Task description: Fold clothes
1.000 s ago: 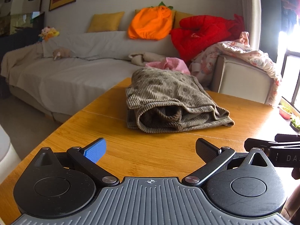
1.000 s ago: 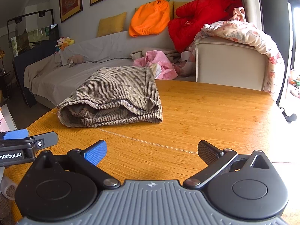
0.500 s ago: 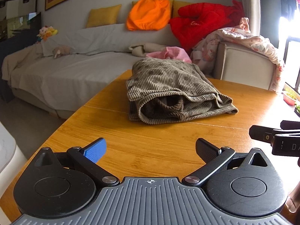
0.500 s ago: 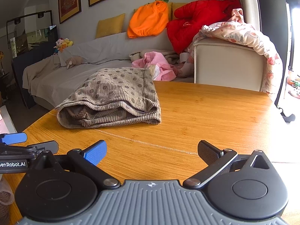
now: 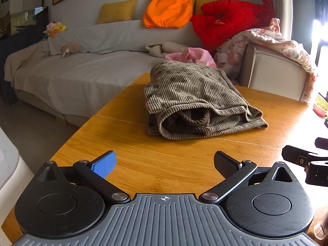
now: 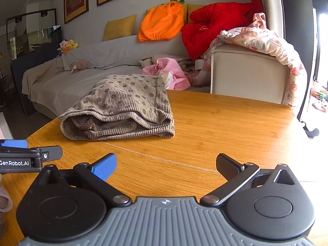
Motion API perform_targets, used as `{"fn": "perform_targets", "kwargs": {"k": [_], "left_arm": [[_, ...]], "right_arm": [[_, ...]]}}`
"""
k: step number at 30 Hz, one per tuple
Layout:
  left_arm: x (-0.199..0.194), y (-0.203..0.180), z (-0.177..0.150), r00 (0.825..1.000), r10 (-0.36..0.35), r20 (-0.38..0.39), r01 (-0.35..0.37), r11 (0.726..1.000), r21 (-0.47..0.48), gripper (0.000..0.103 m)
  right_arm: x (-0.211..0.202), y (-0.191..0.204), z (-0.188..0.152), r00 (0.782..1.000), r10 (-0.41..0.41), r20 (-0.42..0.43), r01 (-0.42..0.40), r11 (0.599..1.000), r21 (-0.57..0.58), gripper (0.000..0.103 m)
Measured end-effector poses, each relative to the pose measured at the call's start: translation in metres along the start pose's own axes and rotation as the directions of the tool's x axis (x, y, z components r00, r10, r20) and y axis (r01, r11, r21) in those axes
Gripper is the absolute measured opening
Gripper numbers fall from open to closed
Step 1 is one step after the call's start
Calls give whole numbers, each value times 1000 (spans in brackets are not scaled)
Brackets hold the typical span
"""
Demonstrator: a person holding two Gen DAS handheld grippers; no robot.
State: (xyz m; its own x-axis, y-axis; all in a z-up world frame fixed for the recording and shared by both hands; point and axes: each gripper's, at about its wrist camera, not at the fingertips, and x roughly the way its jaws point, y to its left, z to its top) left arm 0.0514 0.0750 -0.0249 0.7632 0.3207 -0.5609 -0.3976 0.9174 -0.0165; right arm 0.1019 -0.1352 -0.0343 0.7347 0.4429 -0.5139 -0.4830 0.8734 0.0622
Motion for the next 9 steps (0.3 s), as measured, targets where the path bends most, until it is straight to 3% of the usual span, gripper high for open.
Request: {"fn": "perform_targets", "kwargs": {"k": [9], "left_arm": [[-6, 5, 0, 999, -3, 32, 3, 1000, -7, 103]], "right_arm": [[1, 4, 9, 999, -29, -14, 28, 999, -23, 103]]}}
